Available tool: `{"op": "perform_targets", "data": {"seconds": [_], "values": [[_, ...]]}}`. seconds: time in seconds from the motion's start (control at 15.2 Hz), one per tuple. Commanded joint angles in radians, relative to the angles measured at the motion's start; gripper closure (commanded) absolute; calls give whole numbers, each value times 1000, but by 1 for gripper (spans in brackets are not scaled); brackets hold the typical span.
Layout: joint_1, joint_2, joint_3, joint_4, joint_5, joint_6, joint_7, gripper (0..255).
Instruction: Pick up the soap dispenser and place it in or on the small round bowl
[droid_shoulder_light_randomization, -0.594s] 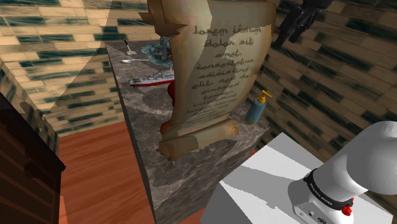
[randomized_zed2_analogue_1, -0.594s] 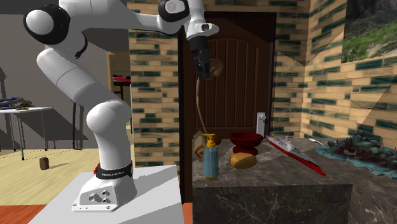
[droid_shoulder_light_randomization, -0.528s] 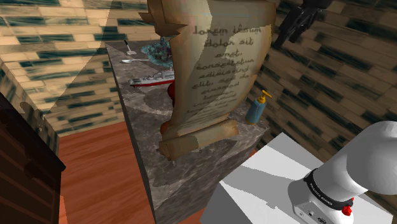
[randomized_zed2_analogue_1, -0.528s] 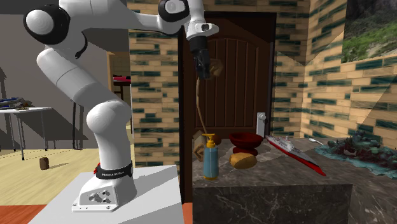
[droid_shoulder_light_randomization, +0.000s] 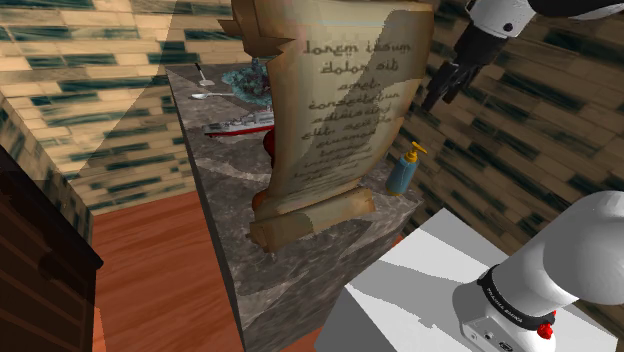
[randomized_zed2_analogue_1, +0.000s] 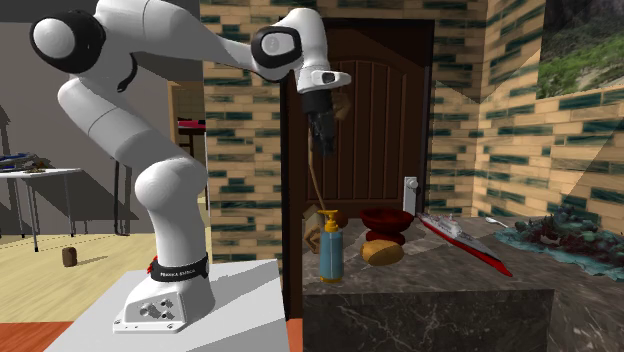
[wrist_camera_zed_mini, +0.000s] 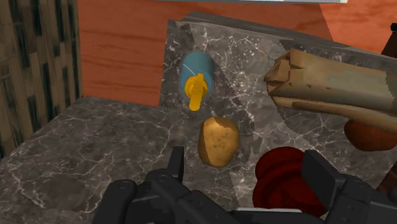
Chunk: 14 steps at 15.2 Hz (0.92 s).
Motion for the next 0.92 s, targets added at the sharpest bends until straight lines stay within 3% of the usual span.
{"op": "perform_targets", "data": {"seconds": [0.0,0.46,0.86], "values": [[-7,9,-21,-54,-2,58,-16,0],[-36,84,-104,-218,-10,270,-84,0],[-30,135,-109,-267,-6,371,-87,0]]}}
